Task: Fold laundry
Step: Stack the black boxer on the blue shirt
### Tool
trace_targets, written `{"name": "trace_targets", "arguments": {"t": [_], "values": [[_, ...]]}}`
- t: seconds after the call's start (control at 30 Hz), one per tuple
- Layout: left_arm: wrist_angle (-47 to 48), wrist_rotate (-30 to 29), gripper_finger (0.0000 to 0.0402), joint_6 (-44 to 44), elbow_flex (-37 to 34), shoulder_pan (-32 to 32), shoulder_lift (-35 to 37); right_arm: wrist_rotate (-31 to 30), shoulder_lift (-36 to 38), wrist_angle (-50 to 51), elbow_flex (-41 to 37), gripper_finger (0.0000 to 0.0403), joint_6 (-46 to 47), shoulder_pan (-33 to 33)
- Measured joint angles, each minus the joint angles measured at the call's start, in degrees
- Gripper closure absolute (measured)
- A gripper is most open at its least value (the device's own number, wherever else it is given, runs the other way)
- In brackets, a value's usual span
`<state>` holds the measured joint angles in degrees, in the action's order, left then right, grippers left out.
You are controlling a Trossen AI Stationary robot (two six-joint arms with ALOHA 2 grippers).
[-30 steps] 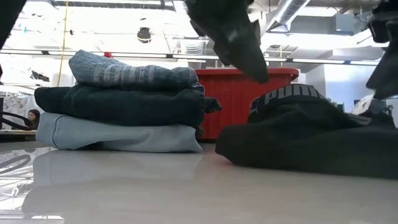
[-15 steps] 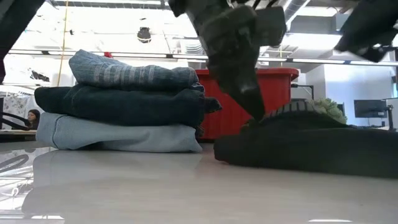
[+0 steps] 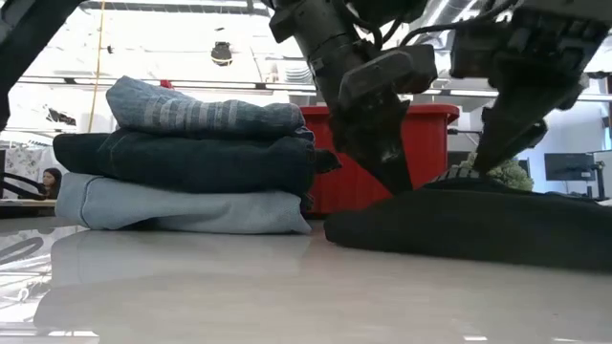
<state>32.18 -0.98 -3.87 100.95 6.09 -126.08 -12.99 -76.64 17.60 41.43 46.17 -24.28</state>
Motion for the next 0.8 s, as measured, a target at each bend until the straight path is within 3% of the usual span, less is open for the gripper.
{"name": "trace_targets", "arguments": {"t": [0.2, 0.47, 0.8], "values": [[0.00, -0.65, 0.0288, -0.58, 0.00, -0.11, 0.00, 1.20, -1.49, 0.58, 0.00, 0.0164, -0.35, 3.60], [-0.16, -1.20, 0.0297, -0.56, 0.00, -0.07, 0.00, 4.23, -1.38, -1.36, 0.00, 0.0163, -1.40, 5.64], [-1.45, -5.85, 0.0297, -2.92, -0.11, -0.16, 0.00, 2.32, -6.07, -0.01, 0.02, 0.0163, -3.00, 6.17]]}}
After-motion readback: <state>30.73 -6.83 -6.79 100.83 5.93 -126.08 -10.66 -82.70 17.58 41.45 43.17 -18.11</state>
